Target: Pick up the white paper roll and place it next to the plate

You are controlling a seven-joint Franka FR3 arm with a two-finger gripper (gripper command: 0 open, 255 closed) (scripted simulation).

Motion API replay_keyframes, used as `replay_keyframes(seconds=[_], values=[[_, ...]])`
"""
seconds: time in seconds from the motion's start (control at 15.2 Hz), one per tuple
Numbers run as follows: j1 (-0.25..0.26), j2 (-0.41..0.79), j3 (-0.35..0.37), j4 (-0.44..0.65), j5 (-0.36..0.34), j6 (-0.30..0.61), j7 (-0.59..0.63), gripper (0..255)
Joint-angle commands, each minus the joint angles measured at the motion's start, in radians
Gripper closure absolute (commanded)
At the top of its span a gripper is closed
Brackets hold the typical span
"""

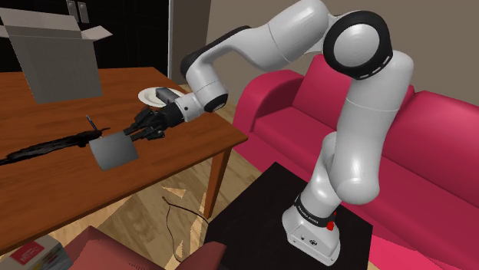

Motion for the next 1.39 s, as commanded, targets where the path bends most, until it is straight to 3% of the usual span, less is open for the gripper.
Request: replay_keyframes(seconds=[0.0,1.32], values=[[0.002,-0.023,-0.001,-0.002,-0.016,0.006,0.024,255],[0.014,-0.205,-0.003,0.024,-0.181,0.049,0.272,255]])
